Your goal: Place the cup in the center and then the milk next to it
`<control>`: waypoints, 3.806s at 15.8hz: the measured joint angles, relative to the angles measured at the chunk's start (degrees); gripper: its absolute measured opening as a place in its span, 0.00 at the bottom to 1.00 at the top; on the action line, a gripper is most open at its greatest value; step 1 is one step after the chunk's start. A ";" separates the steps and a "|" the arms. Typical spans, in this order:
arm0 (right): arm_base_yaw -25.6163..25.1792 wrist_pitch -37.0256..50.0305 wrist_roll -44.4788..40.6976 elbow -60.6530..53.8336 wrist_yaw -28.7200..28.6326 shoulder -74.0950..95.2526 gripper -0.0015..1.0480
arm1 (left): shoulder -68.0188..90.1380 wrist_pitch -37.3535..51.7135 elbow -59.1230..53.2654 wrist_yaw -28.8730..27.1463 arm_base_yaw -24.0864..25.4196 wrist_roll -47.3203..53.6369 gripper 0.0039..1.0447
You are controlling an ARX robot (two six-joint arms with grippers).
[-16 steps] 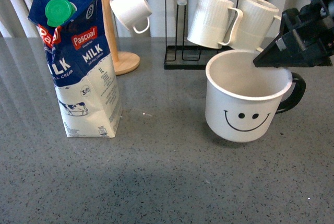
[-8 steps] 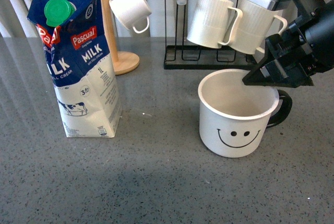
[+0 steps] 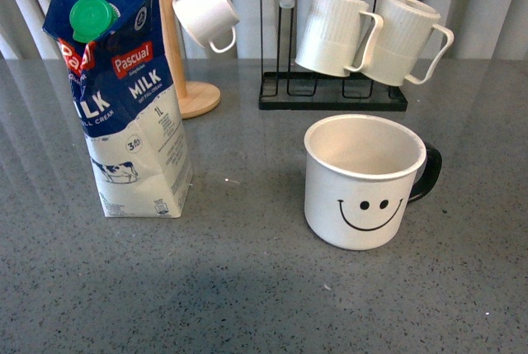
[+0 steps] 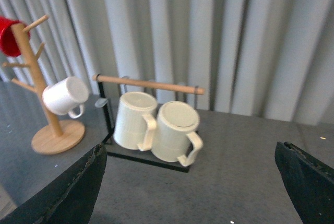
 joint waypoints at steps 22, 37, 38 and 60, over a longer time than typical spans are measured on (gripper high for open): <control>0.17 -17.70 0.59 -43.25 15.80 -61.55 0.02 | 0.00 0.02 0.00 0.00 0.00 0.00 0.94; 0.17 -17.55 0.55 -45.22 15.82 -63.80 0.67 | 0.00 0.00 0.00 0.00 0.00 0.00 0.94; 0.17 -17.55 0.55 -45.22 15.82 -63.80 0.76 | 0.00 0.02 0.00 0.00 0.00 0.00 0.94; 0.17 -17.53 0.55 -45.22 15.85 -63.78 0.94 | 26.77 2.51 13.46 -2.47 -9.03 -2.16 0.94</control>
